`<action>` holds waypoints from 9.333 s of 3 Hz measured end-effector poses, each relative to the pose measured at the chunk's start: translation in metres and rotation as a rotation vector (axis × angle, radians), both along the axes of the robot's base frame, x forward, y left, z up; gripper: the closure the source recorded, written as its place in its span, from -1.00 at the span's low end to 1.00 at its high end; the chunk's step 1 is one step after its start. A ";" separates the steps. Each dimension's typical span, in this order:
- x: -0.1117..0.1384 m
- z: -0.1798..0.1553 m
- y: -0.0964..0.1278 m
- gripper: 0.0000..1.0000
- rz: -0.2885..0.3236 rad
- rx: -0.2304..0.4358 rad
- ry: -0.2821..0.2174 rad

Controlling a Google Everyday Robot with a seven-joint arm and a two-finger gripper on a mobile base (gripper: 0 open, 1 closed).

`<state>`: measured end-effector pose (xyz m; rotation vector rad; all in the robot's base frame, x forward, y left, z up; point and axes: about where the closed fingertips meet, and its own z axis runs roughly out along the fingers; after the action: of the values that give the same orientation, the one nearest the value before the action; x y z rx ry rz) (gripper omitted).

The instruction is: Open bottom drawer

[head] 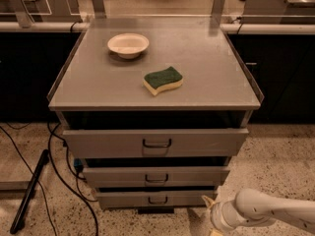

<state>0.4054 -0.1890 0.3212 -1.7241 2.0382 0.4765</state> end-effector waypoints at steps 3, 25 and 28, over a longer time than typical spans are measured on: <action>0.004 -0.065 0.008 -1.00 -0.025 0.087 -0.063; 0.069 -0.154 0.008 -1.00 -0.044 0.014 0.199; 0.064 -0.148 0.007 -1.00 -0.052 0.037 0.215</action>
Offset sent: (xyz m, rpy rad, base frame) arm 0.0001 0.0038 -0.0355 0.0451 -0.0180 -0.0114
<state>0.4690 -0.1823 0.1736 -1.6558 2.2003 0.7049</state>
